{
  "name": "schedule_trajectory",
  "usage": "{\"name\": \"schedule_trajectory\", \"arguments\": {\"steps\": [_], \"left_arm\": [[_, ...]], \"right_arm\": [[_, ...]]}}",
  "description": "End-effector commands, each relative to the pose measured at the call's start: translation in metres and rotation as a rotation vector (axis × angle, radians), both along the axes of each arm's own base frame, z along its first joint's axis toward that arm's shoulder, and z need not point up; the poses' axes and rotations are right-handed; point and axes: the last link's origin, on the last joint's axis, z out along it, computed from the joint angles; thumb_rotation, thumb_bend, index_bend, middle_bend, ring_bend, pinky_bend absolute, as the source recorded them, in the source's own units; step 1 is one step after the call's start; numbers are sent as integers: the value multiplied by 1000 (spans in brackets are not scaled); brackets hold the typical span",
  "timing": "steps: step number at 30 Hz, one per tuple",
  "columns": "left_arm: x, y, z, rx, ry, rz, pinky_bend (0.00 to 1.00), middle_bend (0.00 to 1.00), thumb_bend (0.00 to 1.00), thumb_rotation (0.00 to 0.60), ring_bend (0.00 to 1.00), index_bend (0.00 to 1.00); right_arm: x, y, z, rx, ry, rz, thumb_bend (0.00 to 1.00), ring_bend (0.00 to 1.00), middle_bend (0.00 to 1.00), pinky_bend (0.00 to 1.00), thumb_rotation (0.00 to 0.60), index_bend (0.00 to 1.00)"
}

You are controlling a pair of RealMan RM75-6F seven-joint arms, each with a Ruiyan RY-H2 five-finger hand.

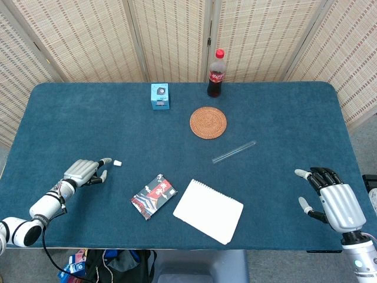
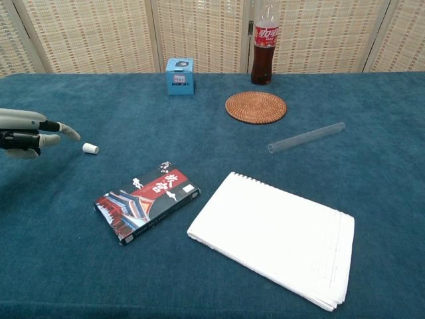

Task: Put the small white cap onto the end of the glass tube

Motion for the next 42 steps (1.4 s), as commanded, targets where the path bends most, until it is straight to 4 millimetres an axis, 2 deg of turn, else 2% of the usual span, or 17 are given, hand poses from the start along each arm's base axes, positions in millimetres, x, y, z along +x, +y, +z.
{"name": "schedule_trajectory", "arguments": {"steps": [1, 19, 42], "left_arm": [[-1, 3, -3, -7, 19, 11, 939, 908, 580, 76, 929, 95], [4, 7, -13, -28, 36, 21, 939, 909, 580, 82, 929, 95], [39, -3, -9, -23, 36, -79, 939, 909, 580, 80, 929, 95]], "right_arm": [[-1, 1, 1, -3, 0, -2, 329, 190, 323, 178, 600, 229], [-5, 2, 1, -12, -9, -19, 330, 193, 324, 178, 600, 229], [-13, 7, 5, -28, -27, -29, 330, 196, 324, 178, 600, 229]]}}
